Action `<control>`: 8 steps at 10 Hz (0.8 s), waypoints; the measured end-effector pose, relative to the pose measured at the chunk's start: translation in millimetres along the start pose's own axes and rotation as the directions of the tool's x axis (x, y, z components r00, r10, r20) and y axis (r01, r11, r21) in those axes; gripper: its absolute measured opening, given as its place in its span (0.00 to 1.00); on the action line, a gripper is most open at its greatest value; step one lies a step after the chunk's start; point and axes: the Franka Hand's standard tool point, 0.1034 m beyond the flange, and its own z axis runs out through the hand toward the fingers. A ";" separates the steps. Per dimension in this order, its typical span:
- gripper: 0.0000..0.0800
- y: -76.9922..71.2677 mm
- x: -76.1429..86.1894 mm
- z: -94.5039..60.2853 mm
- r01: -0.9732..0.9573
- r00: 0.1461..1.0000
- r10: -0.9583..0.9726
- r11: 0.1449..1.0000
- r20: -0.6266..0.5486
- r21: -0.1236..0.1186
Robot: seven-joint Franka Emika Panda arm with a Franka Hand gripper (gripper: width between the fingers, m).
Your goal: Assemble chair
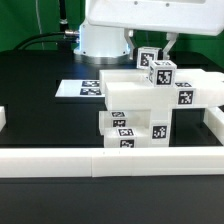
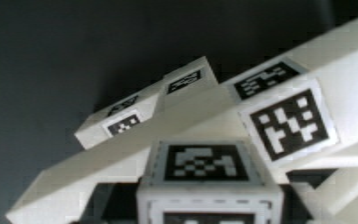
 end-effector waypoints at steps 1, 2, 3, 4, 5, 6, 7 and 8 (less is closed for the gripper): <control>0.35 0.0 0.1 0.1 -0.087 0.996 0.087 0.996 0.003 0.009; 0.35 0.0 0.2 0.1 -0.167 0.986 0.167 0.986 0.008 0.018; 0.35 -0.2 0.4 0.2 -0.230 0.973 0.230 0.973 0.012 0.027; 0.35 -0.4 0.6 0.2 -0.264 0.965 0.264 0.964 0.013 0.032; 0.35 -1.6 0.1 0.2 -0.372 0.928 0.372 0.927 0.024 0.041; 0.35 -1.8 0.0 0.2 -0.385 0.923 0.384 0.922 0.025 0.041; 0.35 -1.7 0.0 0.2 -0.360 0.933 0.359 0.932 0.024 0.041; 0.35 -1.8 -0.1 0.3 -0.348 0.938 0.347 0.937 0.024 0.042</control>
Offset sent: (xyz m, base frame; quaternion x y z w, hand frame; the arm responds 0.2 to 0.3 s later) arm -0.0022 -0.0034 -0.0025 0.0175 0.0074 0.1403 0.9899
